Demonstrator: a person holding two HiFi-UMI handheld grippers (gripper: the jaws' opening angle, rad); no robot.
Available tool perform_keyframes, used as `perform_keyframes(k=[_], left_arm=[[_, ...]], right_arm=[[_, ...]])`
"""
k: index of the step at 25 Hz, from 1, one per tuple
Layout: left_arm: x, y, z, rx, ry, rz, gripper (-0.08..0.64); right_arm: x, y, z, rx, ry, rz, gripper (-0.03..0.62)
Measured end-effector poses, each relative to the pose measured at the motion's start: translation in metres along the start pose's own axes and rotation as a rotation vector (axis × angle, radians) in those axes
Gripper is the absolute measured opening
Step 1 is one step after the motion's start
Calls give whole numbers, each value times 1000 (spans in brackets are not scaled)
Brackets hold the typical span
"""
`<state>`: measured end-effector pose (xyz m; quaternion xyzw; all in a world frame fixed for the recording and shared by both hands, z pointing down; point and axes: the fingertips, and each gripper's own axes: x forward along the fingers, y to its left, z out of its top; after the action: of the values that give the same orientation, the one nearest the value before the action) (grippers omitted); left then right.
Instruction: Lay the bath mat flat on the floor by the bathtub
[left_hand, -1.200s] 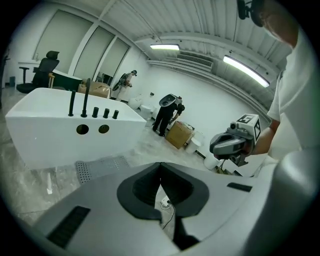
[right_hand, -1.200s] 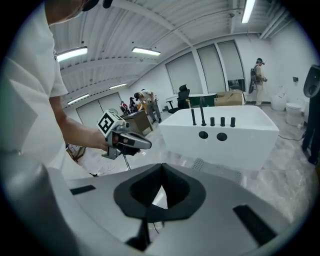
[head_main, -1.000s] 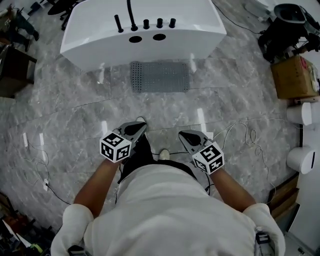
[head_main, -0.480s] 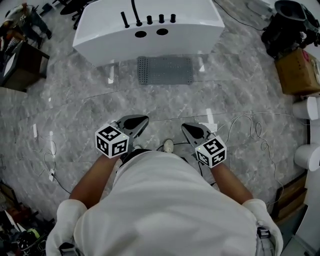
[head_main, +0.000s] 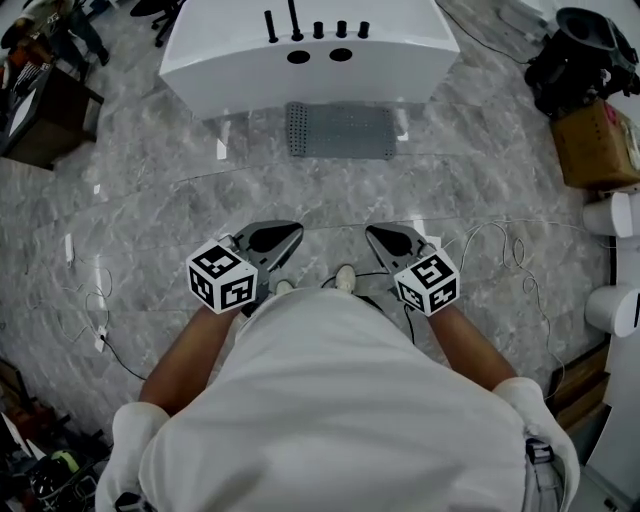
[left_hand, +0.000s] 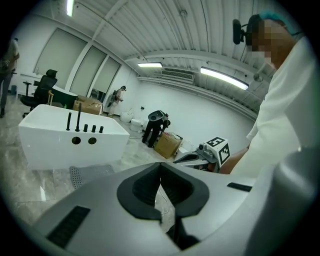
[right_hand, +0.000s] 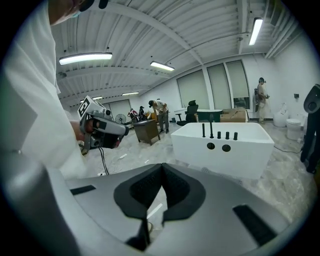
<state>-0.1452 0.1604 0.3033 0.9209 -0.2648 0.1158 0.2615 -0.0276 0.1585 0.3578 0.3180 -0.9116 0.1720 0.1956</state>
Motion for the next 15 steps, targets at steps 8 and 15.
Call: perform_keyframes(k=[8,15], left_arm=[[-62,20,-24,8,-7,13,18],[-108,40,-39,-6,-25,13,18]], right_arm=[[29,59,21,-43,5,-1,8],[53,104,24,-65,26,-15,8]])
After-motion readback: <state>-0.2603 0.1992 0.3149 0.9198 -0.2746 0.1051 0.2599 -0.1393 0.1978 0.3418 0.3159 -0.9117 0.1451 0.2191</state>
